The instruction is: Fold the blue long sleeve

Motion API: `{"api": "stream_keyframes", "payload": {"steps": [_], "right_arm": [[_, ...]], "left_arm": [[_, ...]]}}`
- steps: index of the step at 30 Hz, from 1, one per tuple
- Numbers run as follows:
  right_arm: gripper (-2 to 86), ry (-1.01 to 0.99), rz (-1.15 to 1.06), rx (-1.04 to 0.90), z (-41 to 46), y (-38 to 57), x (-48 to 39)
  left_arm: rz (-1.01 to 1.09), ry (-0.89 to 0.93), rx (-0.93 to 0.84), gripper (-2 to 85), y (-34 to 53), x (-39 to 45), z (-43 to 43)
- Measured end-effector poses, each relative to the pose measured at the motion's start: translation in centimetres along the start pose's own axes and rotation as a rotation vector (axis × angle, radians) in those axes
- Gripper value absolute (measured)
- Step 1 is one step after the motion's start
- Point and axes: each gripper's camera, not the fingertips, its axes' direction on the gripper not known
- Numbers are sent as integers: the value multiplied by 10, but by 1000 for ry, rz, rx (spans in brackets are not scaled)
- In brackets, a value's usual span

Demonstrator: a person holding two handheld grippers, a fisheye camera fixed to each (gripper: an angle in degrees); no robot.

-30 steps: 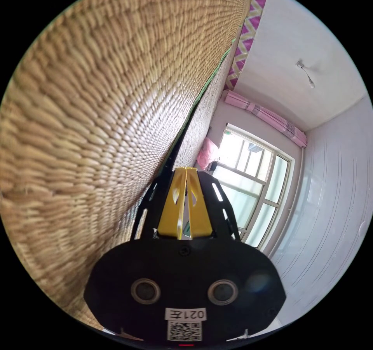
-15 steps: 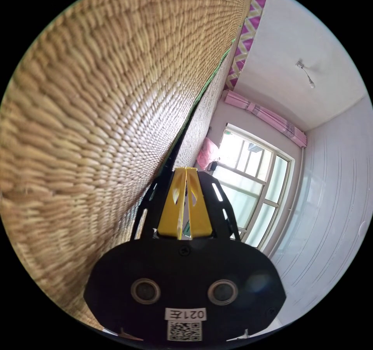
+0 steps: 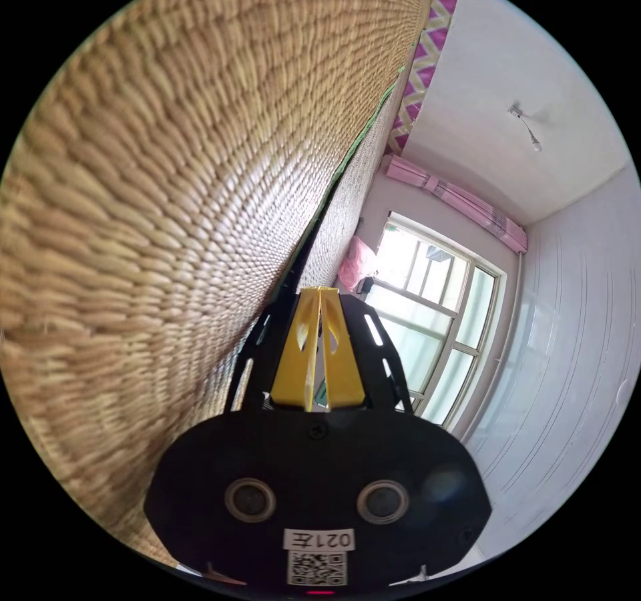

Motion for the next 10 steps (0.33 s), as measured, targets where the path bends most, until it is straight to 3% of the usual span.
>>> {"api": "stream_keyframes", "payload": {"steps": [10], "right_arm": [[-10, 79, 8, 12, 25, -109, 53]], "left_arm": [[0, 0, 1, -9, 4, -4, 4]]}}
